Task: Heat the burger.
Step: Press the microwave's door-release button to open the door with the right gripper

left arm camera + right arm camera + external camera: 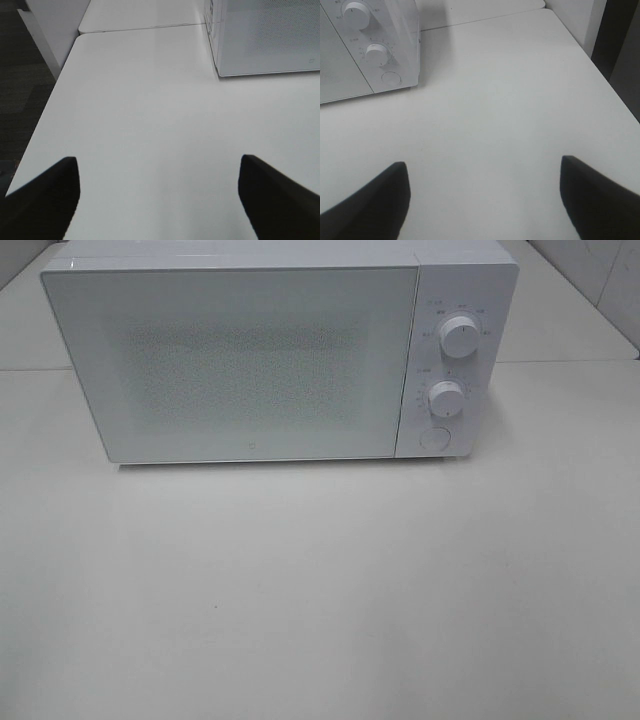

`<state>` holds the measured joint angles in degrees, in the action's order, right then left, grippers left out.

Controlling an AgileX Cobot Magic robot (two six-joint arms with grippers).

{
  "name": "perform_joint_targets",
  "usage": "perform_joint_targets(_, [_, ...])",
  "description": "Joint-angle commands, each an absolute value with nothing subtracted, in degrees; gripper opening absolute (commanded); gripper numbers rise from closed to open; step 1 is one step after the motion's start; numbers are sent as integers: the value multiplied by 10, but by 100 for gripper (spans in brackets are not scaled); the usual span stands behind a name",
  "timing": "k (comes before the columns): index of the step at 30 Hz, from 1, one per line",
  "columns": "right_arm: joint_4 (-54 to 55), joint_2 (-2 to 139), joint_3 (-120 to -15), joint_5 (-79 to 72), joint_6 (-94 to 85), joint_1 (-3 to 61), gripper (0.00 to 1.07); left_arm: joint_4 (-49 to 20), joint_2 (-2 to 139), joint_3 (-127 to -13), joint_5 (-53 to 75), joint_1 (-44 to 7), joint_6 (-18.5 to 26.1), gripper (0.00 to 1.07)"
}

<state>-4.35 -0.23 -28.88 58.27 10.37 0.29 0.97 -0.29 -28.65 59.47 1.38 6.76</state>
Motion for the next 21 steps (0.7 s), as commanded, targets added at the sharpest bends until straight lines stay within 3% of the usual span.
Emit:
perform_joint_targets(1, [-47,-19,-288,575,107,2,76,9,-14,-285,594,15,64,80])
perform_joint_targets(14, [-42,-7,-305,544,107,2,76,9,-14,-285,594,15,64,80])
perform_joint_targets(21, [-42,68,-308,476,107,2,76,9,-14,-285,594,15,64,80])
